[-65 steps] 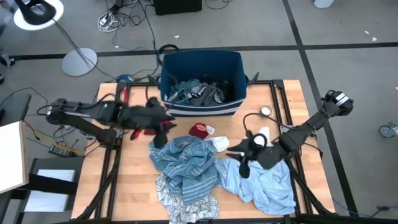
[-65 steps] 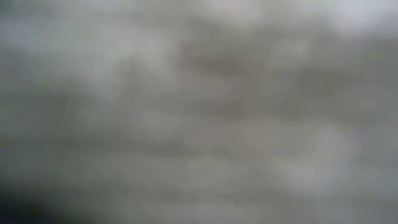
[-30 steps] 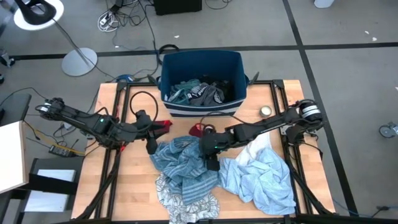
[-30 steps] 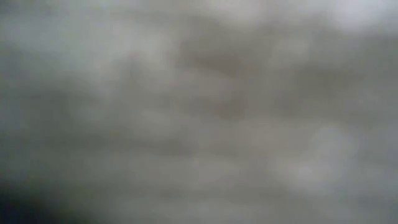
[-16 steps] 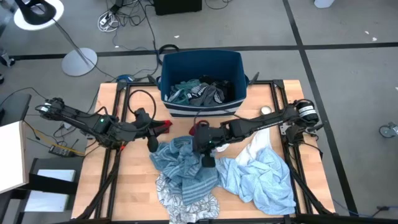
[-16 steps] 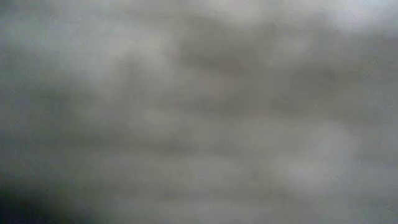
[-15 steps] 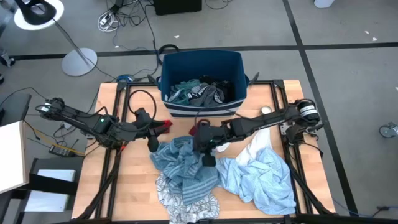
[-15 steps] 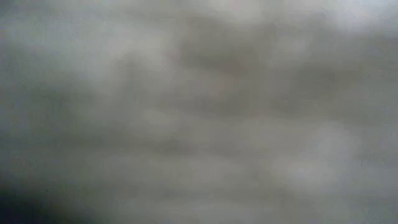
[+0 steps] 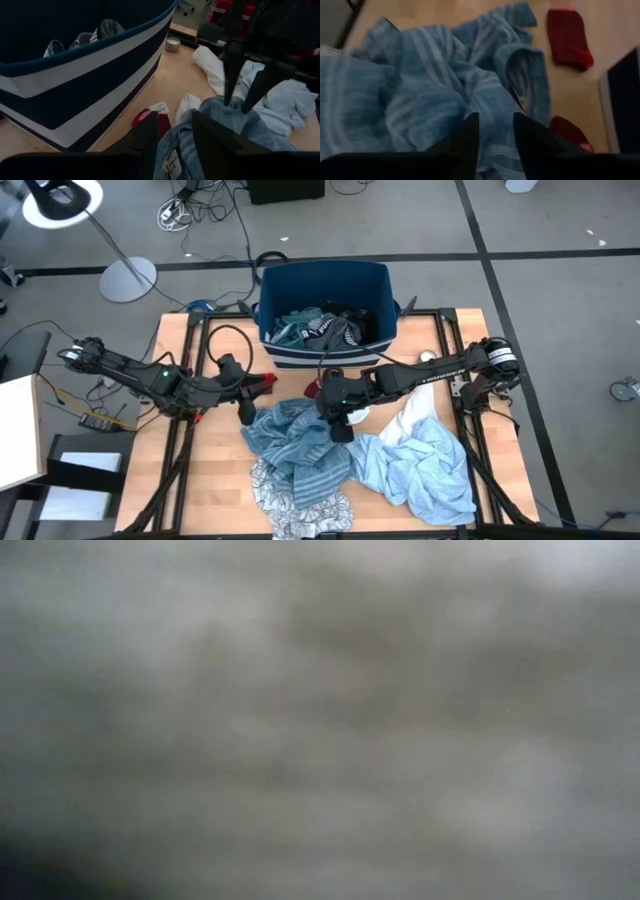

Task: Sort clothes
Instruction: Put the blue polo shirt into the blue bin

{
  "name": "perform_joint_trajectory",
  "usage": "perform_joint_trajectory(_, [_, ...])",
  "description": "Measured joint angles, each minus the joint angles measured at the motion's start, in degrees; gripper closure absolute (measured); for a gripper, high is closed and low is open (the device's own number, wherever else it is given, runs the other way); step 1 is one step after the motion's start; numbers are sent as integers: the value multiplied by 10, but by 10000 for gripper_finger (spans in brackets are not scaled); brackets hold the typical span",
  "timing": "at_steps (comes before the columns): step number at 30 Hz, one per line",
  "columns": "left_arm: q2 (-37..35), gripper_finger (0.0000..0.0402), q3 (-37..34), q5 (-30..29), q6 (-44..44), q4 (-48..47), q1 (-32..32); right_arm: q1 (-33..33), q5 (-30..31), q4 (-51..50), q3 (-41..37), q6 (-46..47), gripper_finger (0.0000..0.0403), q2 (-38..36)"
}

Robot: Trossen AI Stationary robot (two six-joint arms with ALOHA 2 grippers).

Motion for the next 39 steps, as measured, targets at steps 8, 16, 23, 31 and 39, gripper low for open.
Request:
perform_joint_trajectory(8, [20, 276, 0, -14, 1, -3, 0, -17, 19, -8, -14, -40, 209, 3])
perform_joint_trajectory(16, [28, 276, 0, -15, 13, 0, 0, -40, -78, 14, -44, 41, 168, 3])
perform_joint_trajectory(23, [28, 276, 0, -15, 13, 17, 0, -34, -125, 65, -97, 52, 156, 3])
perform_joint_trajectory(31, [28, 276, 0, -15, 12, 38, 0, -18, -89, 154, -147, 43, 205, 3])
perform_joint_trajectory(39, [28, 276, 0, -12, 10, 44, 0, -9, -71, 161, -116, -7, 388, 3])
